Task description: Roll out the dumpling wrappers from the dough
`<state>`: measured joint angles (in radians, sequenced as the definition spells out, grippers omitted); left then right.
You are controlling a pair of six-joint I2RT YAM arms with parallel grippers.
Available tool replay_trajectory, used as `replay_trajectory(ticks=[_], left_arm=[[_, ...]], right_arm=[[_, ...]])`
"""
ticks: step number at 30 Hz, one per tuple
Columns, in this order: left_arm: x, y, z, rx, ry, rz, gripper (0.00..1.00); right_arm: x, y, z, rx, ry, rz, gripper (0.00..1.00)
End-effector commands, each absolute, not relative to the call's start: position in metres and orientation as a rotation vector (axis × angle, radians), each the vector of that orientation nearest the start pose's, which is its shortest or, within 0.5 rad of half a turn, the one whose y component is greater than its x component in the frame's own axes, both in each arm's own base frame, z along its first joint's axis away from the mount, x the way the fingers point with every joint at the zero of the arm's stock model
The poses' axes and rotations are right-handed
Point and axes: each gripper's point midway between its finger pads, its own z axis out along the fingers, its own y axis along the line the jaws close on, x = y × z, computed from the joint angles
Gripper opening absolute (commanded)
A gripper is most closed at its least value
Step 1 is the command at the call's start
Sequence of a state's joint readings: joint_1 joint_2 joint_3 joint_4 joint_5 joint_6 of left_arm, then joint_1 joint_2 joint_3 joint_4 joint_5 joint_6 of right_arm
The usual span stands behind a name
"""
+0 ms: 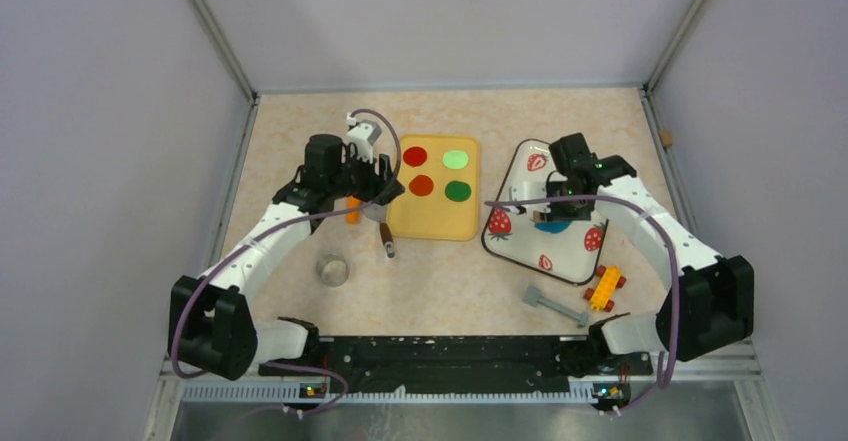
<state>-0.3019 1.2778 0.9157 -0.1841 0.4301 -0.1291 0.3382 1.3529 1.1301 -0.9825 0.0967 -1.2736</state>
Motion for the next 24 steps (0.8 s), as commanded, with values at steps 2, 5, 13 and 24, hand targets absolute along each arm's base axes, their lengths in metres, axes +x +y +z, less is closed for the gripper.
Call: replay_trajectory(ticks=[2, 5, 13, 24], left_arm=[[0.329, -0.181, 0.191, 0.441, 2.047, -0.713, 0.63], [0.33, -0.18, 0.189, 0.431, 2.048, -0.713, 0.63], [0.331, -0.18, 0.189, 0.417, 2.052, -0.724, 0.63], [0.335, -0.179, 0.189, 0.407, 2.046, -0.724, 0.63]], right_arm=[[0.236, 0.037, 0.113, -2.201, 2.004, -0.155, 0.0], [0.191, 0.03, 0.094, -2.325, 2.088, 0.012, 0.0], [0.178, 0.027, 0.095, -2.331, 2.136, 0.05, 0.0], [0.317, 0.053, 0.201, -1.882, 1.953, -0.403, 0.0]])
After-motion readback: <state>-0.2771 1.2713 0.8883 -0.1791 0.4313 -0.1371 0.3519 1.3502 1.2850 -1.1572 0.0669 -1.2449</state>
